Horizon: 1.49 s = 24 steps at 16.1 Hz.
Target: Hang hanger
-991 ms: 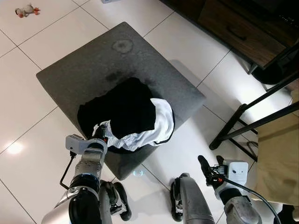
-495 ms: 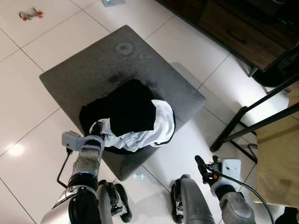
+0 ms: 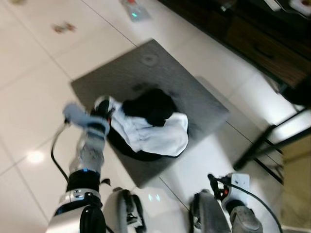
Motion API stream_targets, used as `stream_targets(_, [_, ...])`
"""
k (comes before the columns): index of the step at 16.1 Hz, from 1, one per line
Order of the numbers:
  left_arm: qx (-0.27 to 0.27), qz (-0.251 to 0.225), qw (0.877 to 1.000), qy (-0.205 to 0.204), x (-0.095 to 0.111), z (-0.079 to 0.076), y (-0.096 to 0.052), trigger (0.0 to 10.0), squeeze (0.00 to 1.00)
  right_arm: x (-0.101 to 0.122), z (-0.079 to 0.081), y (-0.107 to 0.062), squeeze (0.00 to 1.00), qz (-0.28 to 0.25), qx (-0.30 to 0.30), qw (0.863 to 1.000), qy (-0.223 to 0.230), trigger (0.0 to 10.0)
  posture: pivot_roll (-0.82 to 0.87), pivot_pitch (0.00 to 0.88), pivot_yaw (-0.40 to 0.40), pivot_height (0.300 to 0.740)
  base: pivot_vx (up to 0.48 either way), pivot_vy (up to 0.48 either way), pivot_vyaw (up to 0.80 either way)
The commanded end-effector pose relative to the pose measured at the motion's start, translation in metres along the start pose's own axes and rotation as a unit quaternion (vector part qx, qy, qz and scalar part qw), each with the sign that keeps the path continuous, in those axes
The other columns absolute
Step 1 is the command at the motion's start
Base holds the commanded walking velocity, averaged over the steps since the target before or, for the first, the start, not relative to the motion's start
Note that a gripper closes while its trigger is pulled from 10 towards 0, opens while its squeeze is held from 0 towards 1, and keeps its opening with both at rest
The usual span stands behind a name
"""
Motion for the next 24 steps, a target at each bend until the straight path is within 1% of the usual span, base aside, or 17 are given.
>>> stream_targets(1, [-0.042,-0.012,0.998,0.047,0.015,-0.022,0.004,0.0,0.0,-0.025,-0.009,-0.008,0.0,0.041,-0.025,0.999,0.012,10.0,-0.09,0.204,0.023,0.626,0.0,0.0,0.0])
stream_targets(3, [-0.107,0.02,0.985,0.131,0.009,-0.05,0.002,0.0,0.0,-0.033,-0.012,-0.006,0.0,0.064,-0.042,0.997,0.02,10.0,-0.07,0.164,0.038,0.626,0.0,0.0,0.0])
stream_targets(4, [-0.131,0.041,0.979,0.152,-0.001,-0.058,0.0,0.0,0.0,-0.035,-0.012,-0.006,0.0,0.072,-0.048,0.996,0.025,10.0,-0.06,0.15,0.045,0.626,0.0,0.0,0.0])
stream_targets(5, [-0.164,0.081,0.967,0.179,-0.018,-0.067,-0.003,0.0,0.0,-0.04,-0.01,-0.006,0.0,0.084,-0.052,0.995,0.025,10.0,-0.05,0.125,0.057,0.626,0.0,0.0,0.0])
stream_targets(6, [-0.198,0.105,0.951,0.21,-0.025,-0.079,-0.004,0.0,0.0,-0.042,-0.008,-0.005,0.0,0.09,-0.056,0.994,0.027,10.0,-0.05,0.113,0.064,0.626,0.0,0.0,0.0])
stream_targets(7, [-0.209,0.107,0.948,0.217,-0.026,-0.083,-0.005,0.0,0.0,-0.042,-0.008,-0.005,0.0,0.09,-0.057,0.994,0.028,10.0,-0.05,0.113,0.064,0.626,0.0,0.0,0.0])
stream_targets(9, [-0.244,0.063,0.917,0.309,-0.012,-0.104,-0.001,0.0,0.0,-0.045,-0.006,-0.005,0.0,0.098,-0.058,0.993,0.018,10.0,-0.04,0.101,0.069,0.626,0.0,0.0,0.0])
stream_targets(10, [-0.246,0.035,0.899,0.359,-0.008,-0.107,-0.005,10.0,0.0,-0.049,-0.007,-0.007,0.0,0.108,-0.06,0.992,0.02,10.0,-0.04,0.099,0.07,0.626,0.0,0.0,0.0])
stream_targets(12, [-0.238,0.007,0.894,0.381,-0.007,-0.102,-0.022,10.0,0.0,-0.058,-0.01,-0.011,0.0,0.131,-0.058,0.99,0.01,10.0,-0.05,0.097,0.068,0.626,0.0,0.0,0.0])
stream_targets(13, [-0.241,-0.015,0.89,0.387,-0.002,-0.104,-0.036,10.0,0.0,-0.064,-0.011,-0.015,0.0,0.139,-0.058,0.988,0.023,10.0,-0.05,0.098,0.067,0.626,0.0,0.0,0.0])
stream_targets(15, [-0.237,-0.046,0.892,0.382,0.01,-0.111,-0.048,10.0,0.0,-0.072,-0.015,-0.021,0.0,0.151,-0.062,0.986,0.034,10.0,-0.03,0.09,0.064,0.63,0.0,0.0,0.0])
stream_targets(16, [-0.237,-0.063,0.884,0.397,0.013,-0.114,-0.053,10.0,0.0,-0.076,-0.015,-0.024,0.0,0.159,-0.06,0.985,0.032,10.0,-0.03,0.076,0.063,0.644,0.0,0.0,0.0])
stream_targets(18, [-0.205,-0.049,0.893,0.397,0.008,-0.099,-0.063,10.0,0.0,-0.086,-0.015,-0.03,0.0,0.183,-0.062,0.981,0.033,10.0,-0.04,0.064,0.063,0.669,0.0,0.0,0.0])
stream_targets(20, [-0.187,-0.03,0.892,0.41,0.001,-0.086,-0.073,10.0,0.0,-0.094,-0.017,-0.036,0.0,0.2,-0.068,0.977,0.04,10.0,-0.05,0.053,0.063,0.689,0.0,0.0,0.0])
stream_targets(21, [-0.183,-0.024,0.888,0.422,-0.001,-0.08,-0.078,10.0,0.0,-0.1,-0.02,-0.041,0.0,0.211,-0.074,0.974,0.048,10.0,-0.05,0.042,0.066,0.704,0.0,0.0,0.0])
stream_targets(22, [-0.184,-0.025,0.885,0.427,-0.001,-0.08,-0.08,10.0,0.0,-0.102,-0.022,-0.043,0.0,0.215,-0.079,0.972,0.053,10.0,-0.04,0.037,0.067,0.714,0.0,0.0,0.0])
stream_targets(24, [-0.177,-0.019,0.889,0.423,-0.003,-0.079,-0.08,10.0,0.0,-0.111,-0.028,-0.051,0.0,0.234,-0.089,0.966,0.057,10.0,-0.04,0.03,0.066,0.74,0.0,0.0,0.0])
Point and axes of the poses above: a point about 5 cm out from each wrist's last joint towards the gripper, its own y axis pointing out of the wrist towards the gripper, its own x axis along the axis of the wrist's last joint, z = x × y, the point moved 2 cm from there along y, pointing out of the wrist towards the gripper
